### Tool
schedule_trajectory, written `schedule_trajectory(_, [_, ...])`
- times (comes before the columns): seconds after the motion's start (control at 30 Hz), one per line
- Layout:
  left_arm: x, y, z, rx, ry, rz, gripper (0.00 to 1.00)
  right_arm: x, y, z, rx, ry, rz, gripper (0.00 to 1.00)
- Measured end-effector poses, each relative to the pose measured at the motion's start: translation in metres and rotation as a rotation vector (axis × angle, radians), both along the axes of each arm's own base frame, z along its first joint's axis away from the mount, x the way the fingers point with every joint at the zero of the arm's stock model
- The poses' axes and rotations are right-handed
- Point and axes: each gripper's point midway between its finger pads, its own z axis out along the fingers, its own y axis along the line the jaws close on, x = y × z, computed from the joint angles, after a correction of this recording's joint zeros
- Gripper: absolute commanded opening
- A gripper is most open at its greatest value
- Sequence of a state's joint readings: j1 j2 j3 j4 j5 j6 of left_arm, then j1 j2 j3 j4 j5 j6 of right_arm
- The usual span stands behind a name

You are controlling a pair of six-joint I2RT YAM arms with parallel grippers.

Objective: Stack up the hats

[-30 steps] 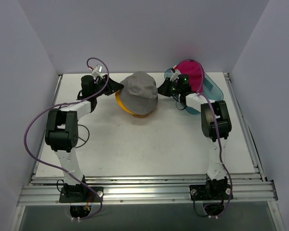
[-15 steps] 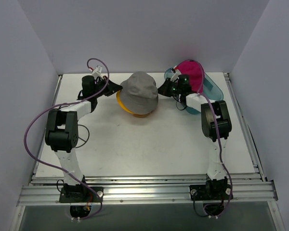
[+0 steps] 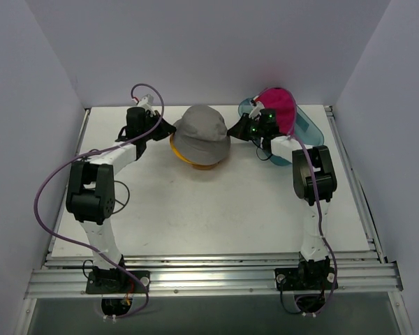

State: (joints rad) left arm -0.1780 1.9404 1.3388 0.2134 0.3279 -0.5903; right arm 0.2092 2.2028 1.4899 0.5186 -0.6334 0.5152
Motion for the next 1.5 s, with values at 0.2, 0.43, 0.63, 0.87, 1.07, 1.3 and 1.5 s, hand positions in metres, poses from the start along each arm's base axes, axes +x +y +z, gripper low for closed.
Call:
schedule_trajectory(0.2, [0.002,-0.003,-0.003,0.089,0.005,0.032,0.02,-0.002,0.0,0.001,0.011,0.0,-0.006,0.0])
schedule_trajectory(0.43, [0.0,0.003,-0.006,0.13,0.022,0.063,0.38,-0.011,-0.004,0.006,0.018,0.005,-0.024,0.0])
schedule_trajectory(0.63, [-0.01,0.021,0.002,0.16,0.046,0.109,0.54,-0.031,-0.008,0.002,0.05,0.039,-0.058,0.0])
schedule_trajectory(0.87, [-0.041,0.028,0.031,0.153,0.008,0.117,0.59,-0.04,-0.014,0.006,0.062,0.041,-0.104,0.0])
schedule_trajectory(1.07, [-0.078,0.016,0.032,0.152,0.007,0.076,0.68,-0.044,-0.016,0.01,0.073,0.035,-0.142,0.0])
schedule_trajectory(1.3, [-0.114,-0.018,0.019,0.135,0.007,-0.027,0.75,-0.052,-0.008,0.009,0.076,0.036,-0.174,0.0])
schedule_trajectory(1.5, [-0.12,-0.037,0.003,0.117,-0.002,-0.078,0.76,-0.055,-0.005,0.004,0.08,0.045,-0.184,0.0])
